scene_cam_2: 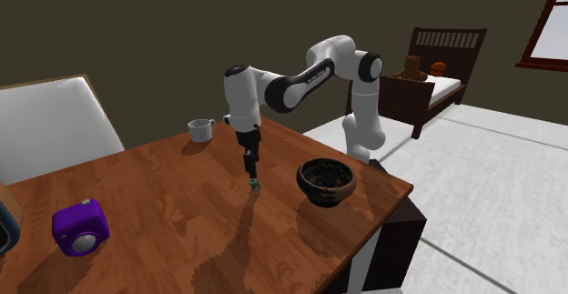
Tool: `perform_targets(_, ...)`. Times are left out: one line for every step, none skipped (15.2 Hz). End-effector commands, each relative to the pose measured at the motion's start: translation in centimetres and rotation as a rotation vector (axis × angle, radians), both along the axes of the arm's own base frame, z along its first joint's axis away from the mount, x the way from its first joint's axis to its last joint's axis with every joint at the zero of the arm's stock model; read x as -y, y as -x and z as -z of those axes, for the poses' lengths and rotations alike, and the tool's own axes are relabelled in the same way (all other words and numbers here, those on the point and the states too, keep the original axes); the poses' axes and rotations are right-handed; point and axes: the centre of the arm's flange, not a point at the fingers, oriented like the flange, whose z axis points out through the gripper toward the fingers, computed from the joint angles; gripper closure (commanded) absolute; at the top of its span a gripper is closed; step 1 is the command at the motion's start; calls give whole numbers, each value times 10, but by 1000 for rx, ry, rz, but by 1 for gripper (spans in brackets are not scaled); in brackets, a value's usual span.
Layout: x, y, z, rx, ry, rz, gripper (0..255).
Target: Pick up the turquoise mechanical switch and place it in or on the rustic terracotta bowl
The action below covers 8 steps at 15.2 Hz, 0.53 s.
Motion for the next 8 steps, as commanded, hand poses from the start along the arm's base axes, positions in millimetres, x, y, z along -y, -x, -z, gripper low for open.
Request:
perform_targets(-20,-14,6,-2,-2,-5,0)
perform_targets(-20,-13,12,-2,-2,-5,0)
perform_targets(-20,-13,17,-2,-2,-5,0)
perform_targets(-20,-12,22,-2,-2,-5,0)
perform_targets(-19,-12,27,-2,-2,-5,0)
perform_targets(-19,-11,33,-2,-2,-5,0)
perform_targets(-19,-11,38,-2,-2,-5,0)
perform_targets(-19,-10,43,-2,-2,-5,0)
